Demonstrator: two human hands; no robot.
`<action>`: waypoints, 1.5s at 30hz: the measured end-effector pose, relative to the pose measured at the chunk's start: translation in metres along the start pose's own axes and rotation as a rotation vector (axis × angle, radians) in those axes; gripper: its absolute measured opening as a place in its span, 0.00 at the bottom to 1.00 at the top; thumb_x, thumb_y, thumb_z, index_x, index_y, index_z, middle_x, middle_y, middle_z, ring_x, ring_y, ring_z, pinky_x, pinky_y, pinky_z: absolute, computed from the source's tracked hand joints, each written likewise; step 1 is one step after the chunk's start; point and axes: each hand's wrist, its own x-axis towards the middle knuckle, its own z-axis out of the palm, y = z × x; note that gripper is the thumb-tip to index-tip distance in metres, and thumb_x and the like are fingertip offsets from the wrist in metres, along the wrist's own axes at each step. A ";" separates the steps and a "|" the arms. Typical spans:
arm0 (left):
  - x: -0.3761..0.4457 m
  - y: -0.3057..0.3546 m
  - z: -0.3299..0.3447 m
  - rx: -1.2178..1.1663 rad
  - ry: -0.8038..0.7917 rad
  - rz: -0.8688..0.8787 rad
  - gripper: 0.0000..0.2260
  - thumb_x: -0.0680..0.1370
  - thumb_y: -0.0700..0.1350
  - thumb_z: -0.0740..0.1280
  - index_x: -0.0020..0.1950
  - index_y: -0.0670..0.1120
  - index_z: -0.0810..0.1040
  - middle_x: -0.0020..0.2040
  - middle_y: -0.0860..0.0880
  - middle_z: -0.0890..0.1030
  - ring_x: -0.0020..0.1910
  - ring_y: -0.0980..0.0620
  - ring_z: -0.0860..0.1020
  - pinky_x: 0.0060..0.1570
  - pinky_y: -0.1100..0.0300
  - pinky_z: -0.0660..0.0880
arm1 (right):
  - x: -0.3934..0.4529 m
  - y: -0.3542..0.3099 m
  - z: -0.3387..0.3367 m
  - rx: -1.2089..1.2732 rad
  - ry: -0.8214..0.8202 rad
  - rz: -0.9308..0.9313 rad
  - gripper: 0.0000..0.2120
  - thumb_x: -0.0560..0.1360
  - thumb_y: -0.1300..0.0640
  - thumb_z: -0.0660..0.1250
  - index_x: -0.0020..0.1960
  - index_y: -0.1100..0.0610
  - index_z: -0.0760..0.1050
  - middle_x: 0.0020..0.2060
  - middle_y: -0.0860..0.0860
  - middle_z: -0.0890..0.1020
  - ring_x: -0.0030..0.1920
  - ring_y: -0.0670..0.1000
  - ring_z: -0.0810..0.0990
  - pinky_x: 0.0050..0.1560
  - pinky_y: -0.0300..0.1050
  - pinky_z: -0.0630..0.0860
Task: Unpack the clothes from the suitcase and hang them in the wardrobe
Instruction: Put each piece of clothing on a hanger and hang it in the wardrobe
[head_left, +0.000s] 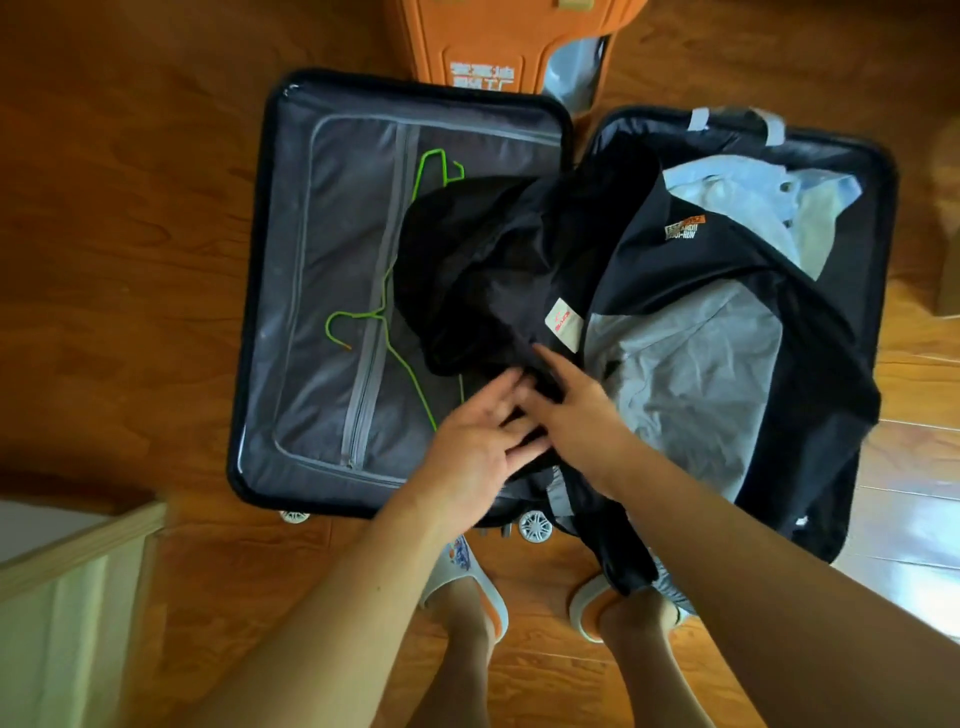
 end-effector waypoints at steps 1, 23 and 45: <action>0.000 0.002 -0.006 -0.047 0.079 0.030 0.26 0.80 0.24 0.54 0.74 0.44 0.69 0.70 0.45 0.77 0.63 0.43 0.80 0.62 0.43 0.77 | 0.003 -0.003 -0.007 -0.042 0.109 0.001 0.16 0.78 0.58 0.68 0.65 0.47 0.78 0.48 0.45 0.83 0.52 0.47 0.82 0.50 0.37 0.76; 0.053 -0.019 -0.114 0.529 0.658 -0.128 0.26 0.80 0.43 0.70 0.76 0.44 0.65 0.65 0.45 0.76 0.63 0.44 0.77 0.61 0.45 0.77 | 0.005 0.015 -0.077 -0.514 0.063 0.176 0.37 0.77 0.62 0.61 0.81 0.44 0.51 0.71 0.57 0.71 0.60 0.60 0.78 0.55 0.51 0.79; 0.046 -0.036 -0.099 0.546 0.533 0.002 0.11 0.84 0.42 0.62 0.66 0.51 0.73 0.62 0.44 0.79 0.47 0.50 0.80 0.45 0.53 0.77 | -0.029 0.024 -0.063 -0.723 -0.012 0.028 0.36 0.81 0.55 0.60 0.80 0.38 0.43 0.80 0.47 0.43 0.79 0.57 0.56 0.72 0.52 0.67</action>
